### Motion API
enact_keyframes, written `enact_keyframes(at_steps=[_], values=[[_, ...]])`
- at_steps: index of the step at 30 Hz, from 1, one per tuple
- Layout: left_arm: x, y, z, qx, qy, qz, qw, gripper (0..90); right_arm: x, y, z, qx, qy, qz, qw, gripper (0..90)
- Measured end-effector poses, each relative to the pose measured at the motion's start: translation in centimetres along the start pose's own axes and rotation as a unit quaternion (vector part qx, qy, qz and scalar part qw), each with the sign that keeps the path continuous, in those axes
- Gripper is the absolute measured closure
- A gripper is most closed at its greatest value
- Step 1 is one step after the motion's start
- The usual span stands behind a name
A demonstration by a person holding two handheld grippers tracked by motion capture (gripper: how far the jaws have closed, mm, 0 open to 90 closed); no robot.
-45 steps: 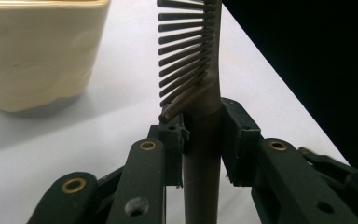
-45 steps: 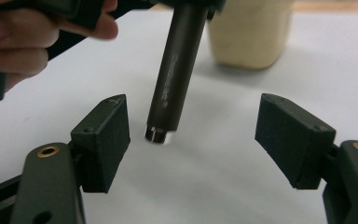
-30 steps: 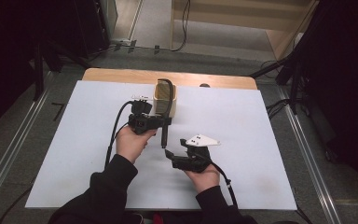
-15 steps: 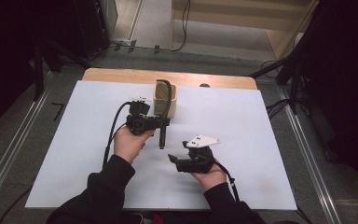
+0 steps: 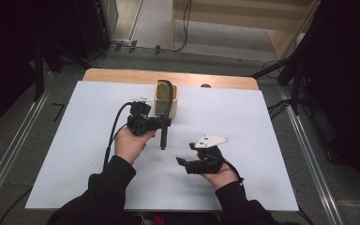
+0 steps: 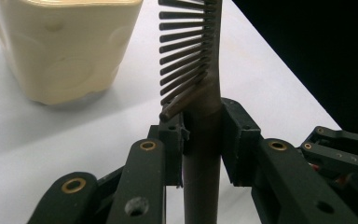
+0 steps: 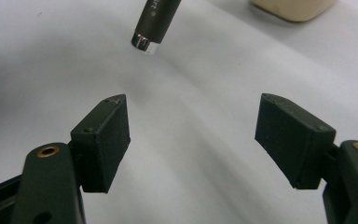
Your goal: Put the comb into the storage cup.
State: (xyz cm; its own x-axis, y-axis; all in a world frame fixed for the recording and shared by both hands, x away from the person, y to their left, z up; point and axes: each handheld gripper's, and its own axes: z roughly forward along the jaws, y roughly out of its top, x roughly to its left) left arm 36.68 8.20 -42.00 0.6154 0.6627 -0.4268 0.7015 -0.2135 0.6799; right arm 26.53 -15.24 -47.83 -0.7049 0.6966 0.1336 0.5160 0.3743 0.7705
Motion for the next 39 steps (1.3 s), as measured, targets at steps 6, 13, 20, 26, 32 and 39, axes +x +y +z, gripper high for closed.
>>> enact_keyframes(at_steps=[6,13,20,26,32,39], values=[[0.0,0.0,-0.1,-0.003,-0.003,-0.001,1.0000,72.5,-0.8,-0.4,-1.0,0.009,0.002,-0.011,0.9999,24.5],[-0.1,0.0,-0.1,-0.007,-0.009,0.006,0.9999,72.5,-1.4,-0.8,-2.1,0.009,0.001,-0.013,0.9999,24.6],[-0.2,0.2,0.0,-0.010,-0.011,0.006,0.9999,72.5,-1.8,-1.3,-3.2,0.013,0.010,-0.009,0.9998,24.6],[-0.4,0.4,0.2,-0.010,-0.015,0.011,0.9998,72.4,-2.3,-2.1,-4.1,0.018,0.009,-0.007,0.9998,24.6],[-0.4,0.5,0.2,-0.012,-0.014,0.012,0.9998,72.5,-2.7,-2.7,-5.0,0.013,0.001,-0.004,0.9999,24.6],[-0.6,1.0,0.2,-0.016,-0.015,0.015,0.9996,72.5,-3.5,-3.8,-6.2,0.015,-0.010,0.006,0.9998,24.6]])
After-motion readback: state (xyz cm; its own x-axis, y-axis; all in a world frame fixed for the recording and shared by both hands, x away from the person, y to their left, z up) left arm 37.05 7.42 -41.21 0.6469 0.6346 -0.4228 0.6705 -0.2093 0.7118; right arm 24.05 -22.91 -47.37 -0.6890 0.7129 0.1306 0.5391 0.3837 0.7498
